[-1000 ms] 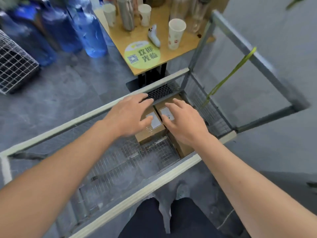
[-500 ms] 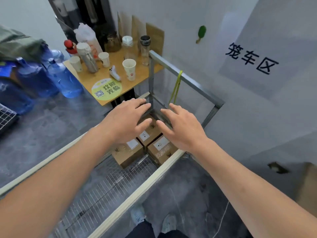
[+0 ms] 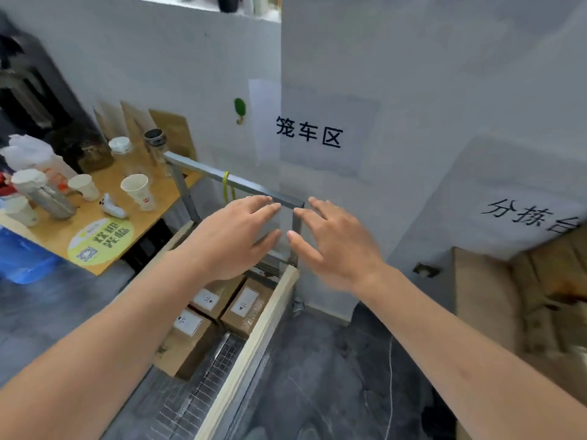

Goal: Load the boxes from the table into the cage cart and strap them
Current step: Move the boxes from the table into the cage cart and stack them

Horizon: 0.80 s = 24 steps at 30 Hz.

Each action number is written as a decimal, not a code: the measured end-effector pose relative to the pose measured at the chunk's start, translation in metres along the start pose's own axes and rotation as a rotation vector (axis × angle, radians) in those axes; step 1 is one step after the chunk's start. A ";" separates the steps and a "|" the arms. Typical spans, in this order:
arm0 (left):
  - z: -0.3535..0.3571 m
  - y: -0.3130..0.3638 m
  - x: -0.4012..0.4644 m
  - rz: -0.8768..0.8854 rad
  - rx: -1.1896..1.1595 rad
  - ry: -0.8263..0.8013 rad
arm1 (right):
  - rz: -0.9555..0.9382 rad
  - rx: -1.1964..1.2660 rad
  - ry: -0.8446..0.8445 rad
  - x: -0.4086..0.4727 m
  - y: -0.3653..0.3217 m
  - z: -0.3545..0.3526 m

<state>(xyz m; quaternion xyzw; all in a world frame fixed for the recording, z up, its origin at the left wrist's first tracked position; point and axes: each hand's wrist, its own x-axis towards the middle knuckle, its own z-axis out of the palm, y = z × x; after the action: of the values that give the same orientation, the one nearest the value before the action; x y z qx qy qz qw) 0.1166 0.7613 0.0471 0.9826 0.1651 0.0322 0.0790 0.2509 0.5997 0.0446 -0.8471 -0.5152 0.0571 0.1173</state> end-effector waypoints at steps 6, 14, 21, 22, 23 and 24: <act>-0.005 0.036 0.043 0.246 -0.035 -0.021 | 0.259 -0.001 0.089 -0.039 0.022 -0.021; 0.000 0.109 0.071 0.582 -0.089 -0.110 | 0.596 -0.008 0.230 -0.117 0.036 -0.033; -0.004 0.209 0.066 0.885 -0.114 -0.163 | 0.824 -0.065 0.345 -0.209 0.045 -0.047; -0.004 0.224 0.064 0.924 -0.117 -0.167 | 0.858 -0.072 0.359 -0.223 0.046 -0.049; -0.003 0.239 0.062 0.964 -0.124 -0.171 | 0.894 -0.077 0.371 -0.238 0.047 -0.053; -0.002 0.255 0.059 1.002 -0.134 -0.177 | 0.930 -0.081 0.383 -0.253 0.048 -0.055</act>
<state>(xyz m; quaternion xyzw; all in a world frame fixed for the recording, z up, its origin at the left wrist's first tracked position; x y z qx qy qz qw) 0.2530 0.5434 0.0935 0.9328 -0.3360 -0.0066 0.1302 0.1873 0.3464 0.0795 -0.9861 -0.0545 -0.0731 0.1386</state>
